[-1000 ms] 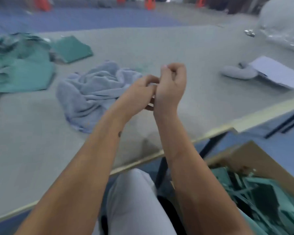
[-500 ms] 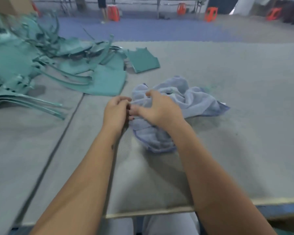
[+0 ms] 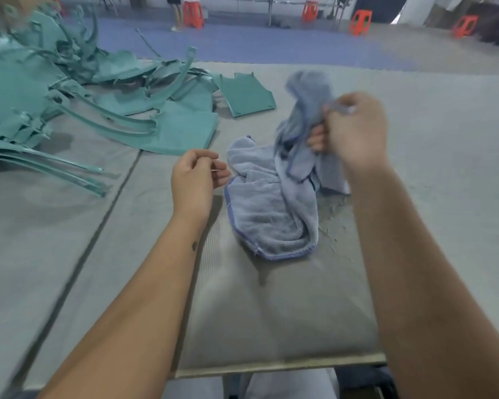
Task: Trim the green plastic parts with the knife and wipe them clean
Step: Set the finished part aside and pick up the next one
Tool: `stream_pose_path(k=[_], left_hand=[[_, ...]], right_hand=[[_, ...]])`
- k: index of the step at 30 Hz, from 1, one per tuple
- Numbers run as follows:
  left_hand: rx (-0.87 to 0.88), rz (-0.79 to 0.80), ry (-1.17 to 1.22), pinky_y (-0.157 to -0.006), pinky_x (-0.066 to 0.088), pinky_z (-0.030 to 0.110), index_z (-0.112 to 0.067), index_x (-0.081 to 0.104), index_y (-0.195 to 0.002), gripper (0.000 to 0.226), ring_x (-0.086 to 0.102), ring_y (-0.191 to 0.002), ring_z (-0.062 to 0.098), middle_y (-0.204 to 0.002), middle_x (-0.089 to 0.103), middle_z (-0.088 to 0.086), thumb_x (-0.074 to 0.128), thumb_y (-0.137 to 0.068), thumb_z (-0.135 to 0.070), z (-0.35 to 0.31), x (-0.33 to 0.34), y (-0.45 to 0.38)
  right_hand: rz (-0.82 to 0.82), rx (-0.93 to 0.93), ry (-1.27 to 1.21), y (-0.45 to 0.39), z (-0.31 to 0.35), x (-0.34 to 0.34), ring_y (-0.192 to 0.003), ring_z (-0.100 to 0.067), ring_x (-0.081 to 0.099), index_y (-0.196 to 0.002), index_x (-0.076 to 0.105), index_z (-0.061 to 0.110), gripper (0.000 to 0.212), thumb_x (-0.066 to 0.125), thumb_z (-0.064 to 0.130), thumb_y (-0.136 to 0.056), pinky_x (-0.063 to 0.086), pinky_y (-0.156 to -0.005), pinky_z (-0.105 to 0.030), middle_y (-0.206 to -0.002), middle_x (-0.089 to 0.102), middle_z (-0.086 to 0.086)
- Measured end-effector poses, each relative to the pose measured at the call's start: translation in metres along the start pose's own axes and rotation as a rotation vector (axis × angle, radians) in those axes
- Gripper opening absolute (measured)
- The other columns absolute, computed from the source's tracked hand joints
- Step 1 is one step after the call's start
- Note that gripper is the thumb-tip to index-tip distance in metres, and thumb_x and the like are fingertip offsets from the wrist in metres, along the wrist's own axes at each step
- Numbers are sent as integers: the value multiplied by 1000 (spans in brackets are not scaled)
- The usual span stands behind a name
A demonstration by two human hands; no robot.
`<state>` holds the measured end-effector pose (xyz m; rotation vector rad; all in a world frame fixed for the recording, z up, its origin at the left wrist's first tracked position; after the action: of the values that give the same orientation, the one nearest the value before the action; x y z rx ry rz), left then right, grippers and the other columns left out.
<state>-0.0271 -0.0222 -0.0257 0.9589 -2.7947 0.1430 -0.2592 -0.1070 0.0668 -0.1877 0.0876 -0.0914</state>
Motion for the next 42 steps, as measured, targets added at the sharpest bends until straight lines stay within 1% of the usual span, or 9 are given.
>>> stream_pose_path(k=[6,11,15,21,25,29,32,37,42], left_hand=[[38,212,-172,-70,56,44,-22,66,-86,11,65,-74,29,-83,72,7,56,-82,-18,3,20,16],[476,293,-881,-84,51,34,-32,64,-101,28,62,-94,15,-100,67,-7,69,-76,-43,-8,34,22],[453,170,-1359,-83,42,37,-26,69,-105,33,54,-103,32,-103,65,5,62,-84,-50,-5,24,13],[534,235,-623,-72,43,23,-29,66,-82,12,54,-72,3,-80,65,-11,65,-88,-19,-27,28,27],[459,223,-364,-75,41,8,-40,62,-104,27,58,-84,-7,-97,68,-15,56,-95,-15,-29,22,29],[215,85,-218,-81,45,18,-36,62,-104,23,60,-87,3,-100,70,-6,51,-94,-18,-16,8,13],[144,65,-268,-65,44,10,-37,61,-102,22,55,-70,-2,-97,70,-11,50,-93,-20,-9,7,8],[143,46,-364,-80,45,19,-29,66,-93,21,61,-92,2,-97,70,-12,50,-92,-15,-4,2,8],[118,-48,-370,-68,41,15,-30,67,-81,28,57,-78,-7,-88,67,-17,48,-89,-11,-2,-15,3]], right_hand=[[-512,-574,319,-3,72,-80,-68,21,47,-104,48,17,19,47,11,-86,31,-70,1,-77,46,19],[-8,-239,825,-14,20,-45,-111,-23,57,-130,50,18,42,54,17,-88,40,-89,-21,-123,61,-8],[441,-112,885,23,-20,12,-87,-14,63,-120,63,24,37,66,30,-83,47,-77,-28,-94,66,9],[667,-315,848,68,-28,80,-79,-21,53,-103,59,18,24,68,21,-81,41,-67,-33,-71,49,8],[193,-205,563,31,-9,39,-74,-28,60,-95,52,14,16,47,4,-85,53,-71,-37,-76,61,-9],[-182,-277,297,18,15,-13,-108,4,53,-150,17,32,82,48,-5,-83,43,-85,-9,-136,45,-15],[-364,-265,640,22,16,-12,-133,-25,35,-148,25,36,80,52,2,-80,29,-108,-39,-149,26,-13],[274,-187,1076,38,-45,67,-114,-32,52,-116,63,27,38,49,12,-84,41,-92,-35,-121,60,-8],[352,-352,1186,47,-64,75,-110,-28,43,-109,64,32,31,54,16,-84,32,-87,-36,-115,58,1]])
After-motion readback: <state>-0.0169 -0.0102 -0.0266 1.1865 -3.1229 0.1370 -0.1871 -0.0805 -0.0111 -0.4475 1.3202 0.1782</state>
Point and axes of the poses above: each hand's wrist, its own y-axis away from the middle knuckle, its own x-axis out of the palm, z = x × y, the point moved 7 cm from there along -y, towards the middle knuckle
